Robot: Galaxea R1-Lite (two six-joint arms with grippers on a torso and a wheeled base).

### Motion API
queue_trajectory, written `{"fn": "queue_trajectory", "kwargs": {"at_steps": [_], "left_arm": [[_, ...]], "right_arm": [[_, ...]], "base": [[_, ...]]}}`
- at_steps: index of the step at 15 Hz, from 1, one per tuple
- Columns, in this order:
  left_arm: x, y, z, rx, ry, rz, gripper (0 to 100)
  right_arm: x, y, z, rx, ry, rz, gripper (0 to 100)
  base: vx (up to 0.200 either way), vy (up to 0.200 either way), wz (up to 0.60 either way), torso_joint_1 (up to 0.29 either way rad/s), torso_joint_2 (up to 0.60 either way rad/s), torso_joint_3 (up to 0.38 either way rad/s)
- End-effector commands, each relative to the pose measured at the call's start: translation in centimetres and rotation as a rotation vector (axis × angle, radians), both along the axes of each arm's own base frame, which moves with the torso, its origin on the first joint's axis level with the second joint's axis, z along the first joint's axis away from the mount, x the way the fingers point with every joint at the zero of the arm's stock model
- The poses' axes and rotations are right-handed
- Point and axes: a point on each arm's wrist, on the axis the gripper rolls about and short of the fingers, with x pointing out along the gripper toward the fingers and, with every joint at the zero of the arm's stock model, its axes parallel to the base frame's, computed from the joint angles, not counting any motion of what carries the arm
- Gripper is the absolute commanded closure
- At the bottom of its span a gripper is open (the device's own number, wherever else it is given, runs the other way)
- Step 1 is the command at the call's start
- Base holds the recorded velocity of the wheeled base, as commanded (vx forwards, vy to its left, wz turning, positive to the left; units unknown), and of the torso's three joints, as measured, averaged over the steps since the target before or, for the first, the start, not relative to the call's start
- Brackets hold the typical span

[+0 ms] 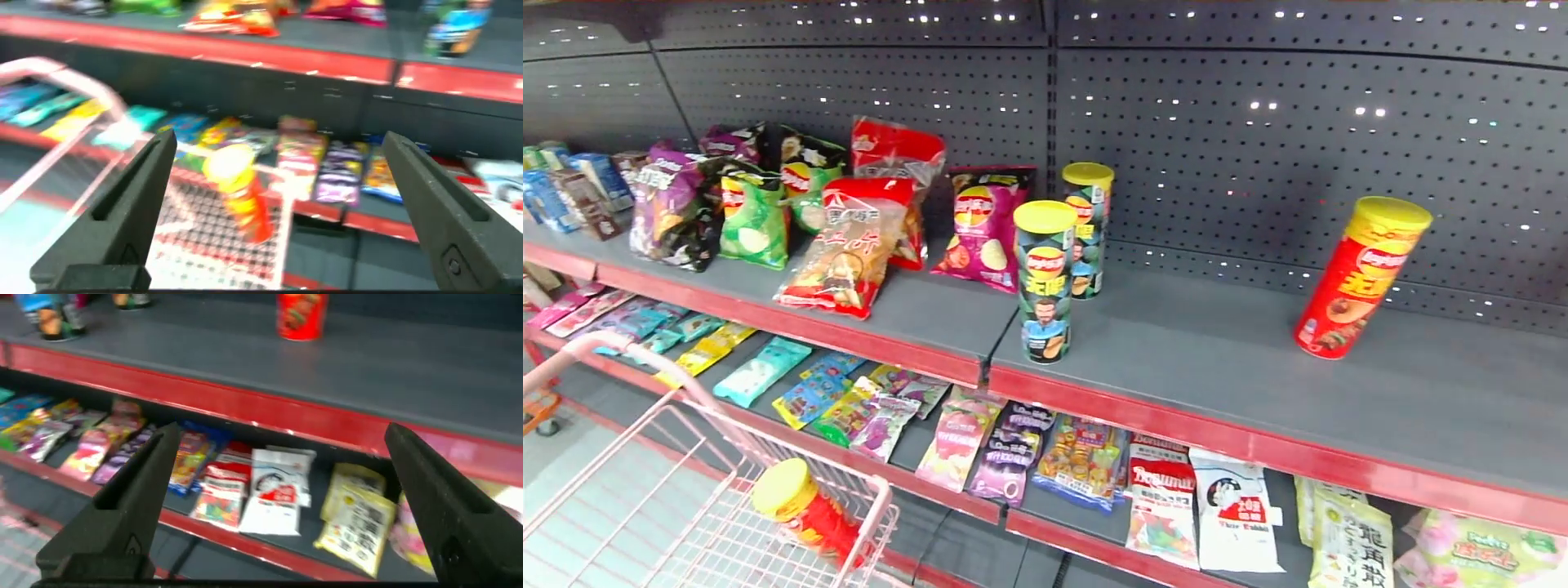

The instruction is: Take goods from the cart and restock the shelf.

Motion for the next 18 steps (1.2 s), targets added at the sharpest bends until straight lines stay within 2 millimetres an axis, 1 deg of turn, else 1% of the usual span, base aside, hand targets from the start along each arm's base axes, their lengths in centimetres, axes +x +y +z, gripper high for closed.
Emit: {"fn": "queue_trajectory", "kwargs": {"at_steps": [1,8,18], "left_arm": [[0.01,0.0,0.01,-0.001,0.0,0.0,0],[0.01,0.0,0.01,0.0,0.0,0.0,0],[0.01,0.0,0.01,-0.001,0.0,0.0,0]], "right_arm": [[0.0,0.0,0.01,0.0,-0.001,0.002,0],[0.0,0.0,0.01,-0.002,-0.001,0.002,0],[0.0,0.0,0.01,0.001,-0.001,0.002,0]], "base": [[0.0,0.0,0.6,-0.002,0.0,-0.002],[0.0,0.0,0.6,0.002,0.0,0.003],[0.0,0.0,0.0,0.0,0.0,0.0]]}}
